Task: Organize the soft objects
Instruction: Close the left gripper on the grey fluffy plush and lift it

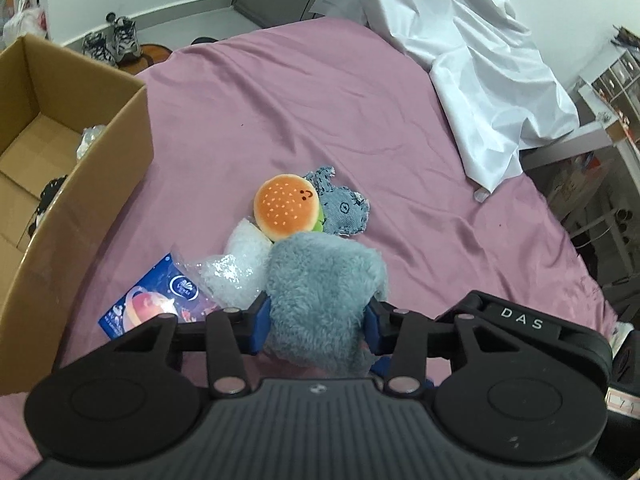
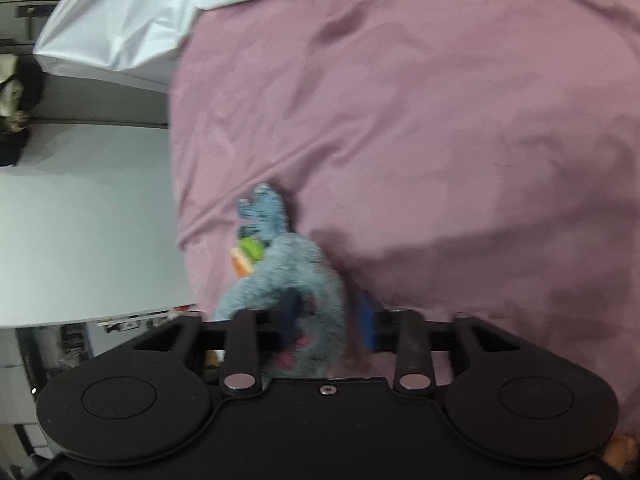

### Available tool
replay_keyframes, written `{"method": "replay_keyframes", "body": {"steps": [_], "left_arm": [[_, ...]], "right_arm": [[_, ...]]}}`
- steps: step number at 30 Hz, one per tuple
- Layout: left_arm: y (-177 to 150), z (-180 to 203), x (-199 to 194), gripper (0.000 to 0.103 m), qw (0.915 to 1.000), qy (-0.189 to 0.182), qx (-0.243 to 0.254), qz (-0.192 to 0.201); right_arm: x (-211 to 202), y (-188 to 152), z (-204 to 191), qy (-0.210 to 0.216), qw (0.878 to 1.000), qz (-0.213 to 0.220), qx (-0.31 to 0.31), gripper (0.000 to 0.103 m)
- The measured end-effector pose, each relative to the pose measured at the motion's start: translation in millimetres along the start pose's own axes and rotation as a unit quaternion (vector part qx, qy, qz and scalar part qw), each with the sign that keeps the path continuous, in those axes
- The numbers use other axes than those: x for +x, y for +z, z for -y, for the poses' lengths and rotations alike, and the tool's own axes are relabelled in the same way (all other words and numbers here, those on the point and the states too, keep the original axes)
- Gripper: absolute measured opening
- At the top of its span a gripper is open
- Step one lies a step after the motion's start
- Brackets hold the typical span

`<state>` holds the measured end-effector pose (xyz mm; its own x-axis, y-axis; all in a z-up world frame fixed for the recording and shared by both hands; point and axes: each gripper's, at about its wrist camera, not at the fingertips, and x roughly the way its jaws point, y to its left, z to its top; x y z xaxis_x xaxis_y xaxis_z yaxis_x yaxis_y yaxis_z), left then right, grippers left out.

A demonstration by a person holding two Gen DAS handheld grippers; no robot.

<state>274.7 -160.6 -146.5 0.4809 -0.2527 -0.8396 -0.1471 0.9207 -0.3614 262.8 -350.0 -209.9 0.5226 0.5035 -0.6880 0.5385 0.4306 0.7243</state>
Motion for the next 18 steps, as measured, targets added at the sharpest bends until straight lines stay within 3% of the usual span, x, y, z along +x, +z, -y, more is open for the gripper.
{"method": "replay_keyframes", "body": {"steps": [7,18], "left_arm": [[6.9,-5.8,-26.8,0.044,0.9996,-0.009,-0.005,0.026],[20.3,-31.0,-85.0,0.044,0.9957,-0.030,-0.027,0.084]], "right_arm": [[-12.6,-8.1,-21.5,0.045,0.997,0.006,-0.059,0.017],[-34.7,-37.4,-61.7,0.124,0.981,0.007,-0.151,0.012]]}}
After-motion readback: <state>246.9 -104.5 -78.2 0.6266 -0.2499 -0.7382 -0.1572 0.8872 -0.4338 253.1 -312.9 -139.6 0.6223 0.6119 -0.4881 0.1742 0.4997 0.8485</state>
